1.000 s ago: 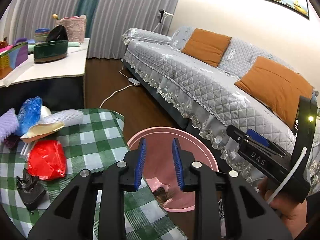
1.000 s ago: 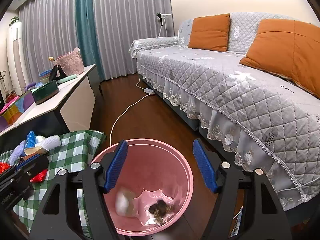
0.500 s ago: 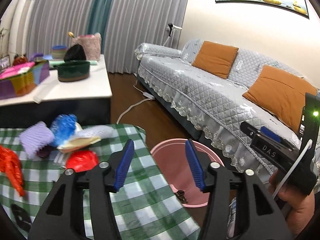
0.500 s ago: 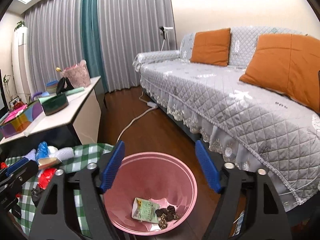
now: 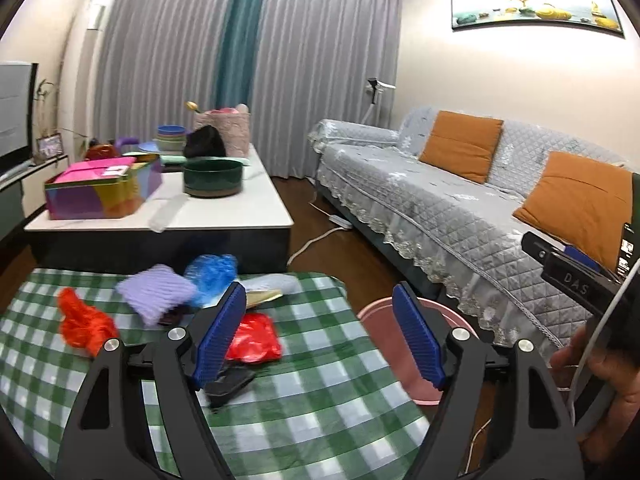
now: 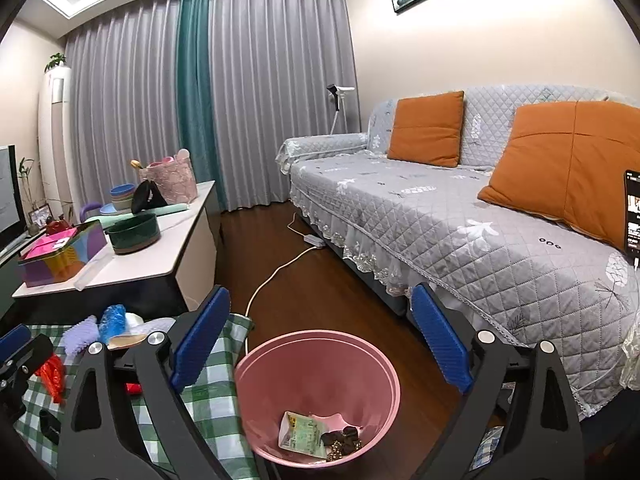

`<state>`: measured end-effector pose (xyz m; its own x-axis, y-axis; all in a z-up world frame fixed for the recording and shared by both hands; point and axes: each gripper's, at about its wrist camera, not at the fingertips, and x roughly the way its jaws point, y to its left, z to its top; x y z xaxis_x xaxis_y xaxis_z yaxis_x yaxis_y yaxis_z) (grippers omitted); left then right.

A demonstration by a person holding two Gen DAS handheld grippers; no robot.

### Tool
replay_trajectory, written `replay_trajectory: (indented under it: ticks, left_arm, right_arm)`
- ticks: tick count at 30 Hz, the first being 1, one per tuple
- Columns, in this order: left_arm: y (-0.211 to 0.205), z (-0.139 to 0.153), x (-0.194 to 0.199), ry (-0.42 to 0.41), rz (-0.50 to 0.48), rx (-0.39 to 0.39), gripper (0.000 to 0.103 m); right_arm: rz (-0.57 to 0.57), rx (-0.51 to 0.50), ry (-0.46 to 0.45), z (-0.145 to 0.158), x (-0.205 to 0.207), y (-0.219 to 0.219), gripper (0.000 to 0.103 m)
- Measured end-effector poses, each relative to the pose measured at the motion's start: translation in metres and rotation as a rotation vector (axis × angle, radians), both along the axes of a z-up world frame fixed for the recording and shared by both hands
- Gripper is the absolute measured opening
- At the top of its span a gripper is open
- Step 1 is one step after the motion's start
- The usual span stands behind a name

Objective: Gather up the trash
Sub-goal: 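Open the left tool over the pink bin to drop the green packet, then move both open tools back over the table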

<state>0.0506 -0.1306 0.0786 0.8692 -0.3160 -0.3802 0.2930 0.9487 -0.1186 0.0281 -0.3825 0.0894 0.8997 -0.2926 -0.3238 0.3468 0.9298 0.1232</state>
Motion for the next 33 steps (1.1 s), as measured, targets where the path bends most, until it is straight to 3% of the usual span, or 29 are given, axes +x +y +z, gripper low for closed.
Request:
replay_trajectory:
  ticks: [17, 21, 29, 33]
  left_arm:
    - [0.074, -0.001, -0.022, 0.028, 0.148, 0.017, 0.073]
    - [0.102, -0.005, -0.025, 0.039, 0.204, 0.012, 0.066]
    - [0.159, -0.021, -0.026, 0.068, 0.314, 0.013, 0.054]
    - [0.183, -0.036, -0.023, 0.100, 0.364, 0.007, 0.049]
  right_arm:
    - [0.105, 0.054, -0.026, 0.019, -0.006, 0.036, 0.093]
    - [0.140, 0.062, -0.034, 0.020, -0.001, 0.048, 0.090]
    - [0.246, 0.137, -0.002, 0.007, 0.018, 0.072, 0.060]
    - [0.277, 0.160, 0.026, -0.002, 0.030, 0.086, 0.058]
